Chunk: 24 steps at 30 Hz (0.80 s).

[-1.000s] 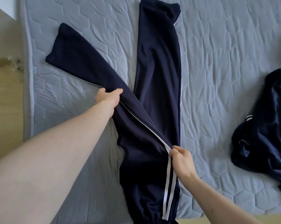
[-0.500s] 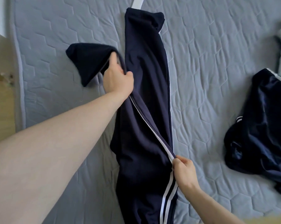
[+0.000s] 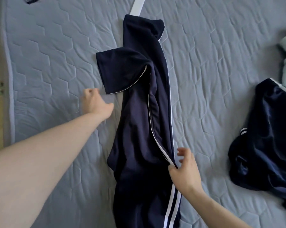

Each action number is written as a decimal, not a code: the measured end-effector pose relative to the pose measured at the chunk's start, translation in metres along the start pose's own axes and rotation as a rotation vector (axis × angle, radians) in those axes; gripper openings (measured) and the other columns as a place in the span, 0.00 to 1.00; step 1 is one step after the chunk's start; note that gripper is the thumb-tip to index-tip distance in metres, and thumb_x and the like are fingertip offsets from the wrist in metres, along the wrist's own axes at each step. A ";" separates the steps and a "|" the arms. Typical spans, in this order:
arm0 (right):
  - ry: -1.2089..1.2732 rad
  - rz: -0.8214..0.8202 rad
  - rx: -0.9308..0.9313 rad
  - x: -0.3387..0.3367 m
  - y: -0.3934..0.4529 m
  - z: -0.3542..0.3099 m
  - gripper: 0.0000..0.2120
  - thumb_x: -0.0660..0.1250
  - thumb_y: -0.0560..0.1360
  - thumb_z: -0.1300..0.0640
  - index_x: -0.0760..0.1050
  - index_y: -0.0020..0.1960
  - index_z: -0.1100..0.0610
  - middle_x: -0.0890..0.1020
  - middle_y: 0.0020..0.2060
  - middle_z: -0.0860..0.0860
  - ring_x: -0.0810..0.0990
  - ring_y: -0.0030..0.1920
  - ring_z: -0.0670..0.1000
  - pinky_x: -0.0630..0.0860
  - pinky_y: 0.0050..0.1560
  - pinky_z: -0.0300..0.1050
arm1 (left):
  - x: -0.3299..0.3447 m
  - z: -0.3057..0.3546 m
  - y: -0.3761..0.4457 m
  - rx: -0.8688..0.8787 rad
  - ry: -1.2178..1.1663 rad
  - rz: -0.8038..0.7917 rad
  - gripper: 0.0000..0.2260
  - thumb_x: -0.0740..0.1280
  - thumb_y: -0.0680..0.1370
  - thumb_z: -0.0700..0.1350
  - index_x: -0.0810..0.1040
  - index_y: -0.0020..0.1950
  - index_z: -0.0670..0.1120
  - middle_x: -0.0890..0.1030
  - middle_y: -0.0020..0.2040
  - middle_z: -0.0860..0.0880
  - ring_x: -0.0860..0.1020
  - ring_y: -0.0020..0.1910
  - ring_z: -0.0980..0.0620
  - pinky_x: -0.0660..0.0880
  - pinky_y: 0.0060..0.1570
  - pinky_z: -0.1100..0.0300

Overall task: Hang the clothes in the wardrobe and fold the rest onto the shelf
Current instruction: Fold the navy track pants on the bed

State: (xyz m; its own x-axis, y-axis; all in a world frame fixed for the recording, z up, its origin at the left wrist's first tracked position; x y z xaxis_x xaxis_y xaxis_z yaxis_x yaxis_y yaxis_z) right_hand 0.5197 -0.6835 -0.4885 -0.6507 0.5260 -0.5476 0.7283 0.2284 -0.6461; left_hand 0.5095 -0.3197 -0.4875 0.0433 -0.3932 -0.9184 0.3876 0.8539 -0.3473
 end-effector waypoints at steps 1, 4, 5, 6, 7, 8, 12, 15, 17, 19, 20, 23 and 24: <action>-0.002 0.017 -0.066 0.000 0.008 -0.013 0.26 0.70 0.72 0.59 0.66 0.67 0.45 0.72 0.60 0.39 0.73 0.61 0.44 0.75 0.61 0.47 | 0.001 -0.015 0.005 -0.093 0.089 -0.075 0.45 0.77 0.70 0.61 0.62 0.79 0.45 0.58 0.79 0.44 0.62 0.77 0.39 0.66 0.72 0.47; 0.025 0.067 -0.229 0.009 0.041 -0.060 0.27 0.73 0.72 0.56 0.67 0.67 0.45 0.71 0.60 0.39 0.74 0.59 0.43 0.73 0.56 0.39 | 0.012 -0.032 0.010 -0.265 0.164 -0.309 0.68 0.76 0.59 0.75 0.40 0.83 0.46 0.42 0.83 0.43 0.48 0.81 0.36 0.56 0.78 0.40; 0.036 0.085 -0.265 0.013 0.054 -0.075 0.27 0.74 0.73 0.53 0.67 0.67 0.44 0.71 0.59 0.40 0.75 0.57 0.44 0.71 0.52 0.34 | 0.019 -0.032 0.010 -0.282 0.168 -0.363 0.72 0.75 0.57 0.77 0.35 0.82 0.47 0.38 0.83 0.44 0.45 0.82 0.35 0.53 0.79 0.39; 0.047 0.101 -0.284 0.018 0.067 -0.091 0.27 0.75 0.73 0.51 0.67 0.67 0.44 0.71 0.59 0.40 0.75 0.57 0.44 0.69 0.49 0.32 | 0.026 -0.031 0.010 -0.293 0.171 -0.402 0.74 0.74 0.55 0.78 0.32 0.82 0.47 0.34 0.82 0.44 0.42 0.81 0.34 0.50 0.79 0.38; 0.070 0.114 -0.290 0.022 0.081 -0.107 0.27 0.75 0.73 0.49 0.66 0.67 0.44 0.71 0.59 0.40 0.75 0.57 0.44 0.69 0.48 0.32 | 0.034 -0.030 0.011 -0.305 0.167 -0.429 0.76 0.74 0.53 0.79 0.29 0.81 0.48 0.30 0.81 0.44 0.39 0.81 0.33 0.47 0.79 0.36; 0.101 0.132 -0.287 0.025 0.094 -0.123 0.29 0.75 0.73 0.47 0.66 0.69 0.45 0.71 0.60 0.41 0.75 0.58 0.44 0.71 0.51 0.35 | 0.040 -0.031 0.014 -0.320 0.156 -0.448 0.78 0.74 0.51 0.79 0.26 0.79 0.48 0.27 0.80 0.44 0.36 0.80 0.32 0.45 0.78 0.34; 0.154 0.228 -0.270 0.030 0.148 -0.177 0.33 0.75 0.72 0.43 0.65 0.73 0.46 0.73 0.65 0.44 0.75 0.63 0.49 0.74 0.64 0.48 | 0.053 -0.033 0.032 -0.386 0.133 -0.465 0.84 0.78 0.46 0.75 0.22 0.77 0.47 0.22 0.77 0.42 0.30 0.78 0.31 0.40 0.75 0.30; 0.199 0.182 -0.251 0.033 0.175 -0.209 0.15 0.72 0.76 0.47 0.75 0.60 0.49 0.82 0.51 0.43 0.80 0.49 0.44 0.76 0.52 0.43 | 0.051 -0.027 0.038 -0.417 0.126 -0.464 0.84 0.80 0.45 0.73 0.21 0.77 0.46 0.21 0.76 0.41 0.30 0.77 0.30 0.41 0.75 0.29; 0.417 0.174 -0.165 0.027 0.189 -0.221 0.06 0.67 0.79 0.51 0.77 0.47 0.52 0.81 0.39 0.44 0.79 0.40 0.45 0.75 0.46 0.43 | 0.051 -0.026 0.040 -0.419 0.120 -0.477 0.85 0.81 0.45 0.72 0.21 0.76 0.46 0.20 0.75 0.41 0.29 0.77 0.30 0.41 0.75 0.29; 0.719 0.175 0.043 0.015 0.202 -0.219 0.07 0.64 0.79 0.55 0.78 0.43 0.53 0.83 0.40 0.49 0.83 0.44 0.51 0.80 0.49 0.46 | 0.053 -0.026 0.042 -0.441 0.125 -0.488 0.85 0.82 0.46 0.71 0.20 0.76 0.46 0.19 0.75 0.41 0.29 0.77 0.30 0.42 0.75 0.29; 0.785 0.190 0.150 0.007 0.208 -0.214 0.05 0.65 0.78 0.56 0.78 0.46 0.53 0.84 0.43 0.50 0.84 0.48 0.54 0.80 0.50 0.47 | 0.053 -0.025 0.043 -0.452 0.120 -0.495 0.85 0.82 0.46 0.70 0.20 0.76 0.46 0.19 0.74 0.41 0.28 0.77 0.30 0.42 0.75 0.29; 0.384 0.249 0.190 -0.015 0.221 -0.192 0.18 0.68 0.74 0.55 0.72 0.63 0.54 0.82 0.57 0.52 0.82 0.52 0.55 0.77 0.50 0.47 | 0.051 -0.021 0.044 -0.474 0.096 -0.508 0.85 0.84 0.46 0.67 0.19 0.75 0.46 0.18 0.74 0.42 0.28 0.76 0.31 0.42 0.75 0.28; 0.131 0.289 0.067 -0.022 0.221 -0.190 0.27 0.69 0.73 0.55 0.67 0.70 0.52 0.77 0.63 0.52 0.79 0.54 0.54 0.74 0.52 0.48 | 0.050 -0.020 0.045 -0.476 0.093 -0.521 0.85 0.85 0.46 0.67 0.19 0.75 0.46 0.18 0.74 0.42 0.27 0.76 0.31 0.43 0.75 0.27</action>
State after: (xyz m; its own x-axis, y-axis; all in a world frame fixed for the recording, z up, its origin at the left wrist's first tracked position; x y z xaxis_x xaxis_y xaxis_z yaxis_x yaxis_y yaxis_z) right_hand 0.7357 -0.4891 -0.5181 -0.3829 0.6629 -0.6434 0.8604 0.0023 -0.5096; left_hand 0.5108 -0.2946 -0.5525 -0.1247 -0.7786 -0.6150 -0.1090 0.6269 -0.7715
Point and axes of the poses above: each hand's wrist, its own y-axis towards the middle knuckle, its own x-axis out of the palm, z = x × y, the point moved 3 cm from there along y, towards the middle knuckle
